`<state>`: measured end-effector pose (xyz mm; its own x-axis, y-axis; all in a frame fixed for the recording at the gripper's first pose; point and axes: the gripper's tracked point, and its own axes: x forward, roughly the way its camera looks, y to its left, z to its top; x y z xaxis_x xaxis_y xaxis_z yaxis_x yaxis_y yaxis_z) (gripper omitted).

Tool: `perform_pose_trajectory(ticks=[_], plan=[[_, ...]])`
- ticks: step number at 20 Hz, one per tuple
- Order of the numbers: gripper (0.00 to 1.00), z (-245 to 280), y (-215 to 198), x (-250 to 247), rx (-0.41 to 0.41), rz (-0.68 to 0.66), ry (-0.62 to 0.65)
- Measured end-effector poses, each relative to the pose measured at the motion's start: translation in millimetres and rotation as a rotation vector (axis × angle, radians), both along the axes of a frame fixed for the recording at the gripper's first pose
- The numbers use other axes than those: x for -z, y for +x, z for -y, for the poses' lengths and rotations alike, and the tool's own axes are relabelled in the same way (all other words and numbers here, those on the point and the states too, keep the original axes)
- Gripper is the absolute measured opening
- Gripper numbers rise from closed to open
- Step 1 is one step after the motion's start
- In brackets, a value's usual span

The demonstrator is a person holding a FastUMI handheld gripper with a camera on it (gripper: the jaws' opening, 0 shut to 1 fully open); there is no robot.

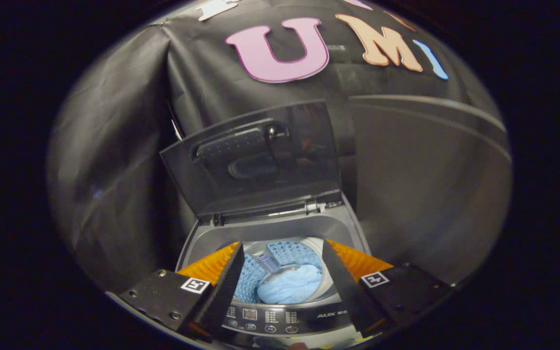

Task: Put the clothes into the washing machine and then close the washing machine lid.

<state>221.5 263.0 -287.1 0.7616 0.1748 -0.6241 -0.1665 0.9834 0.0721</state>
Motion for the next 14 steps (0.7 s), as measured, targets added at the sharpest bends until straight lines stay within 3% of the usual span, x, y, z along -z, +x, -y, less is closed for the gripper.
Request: perform_pose_trajectory(ticks=[7, 14], plan=[[0.97, -1, 44, -85, 0.028, 0.201, -0.015], [0.97, -26, 138, -125, 0.002, 0.449, -0.151]])
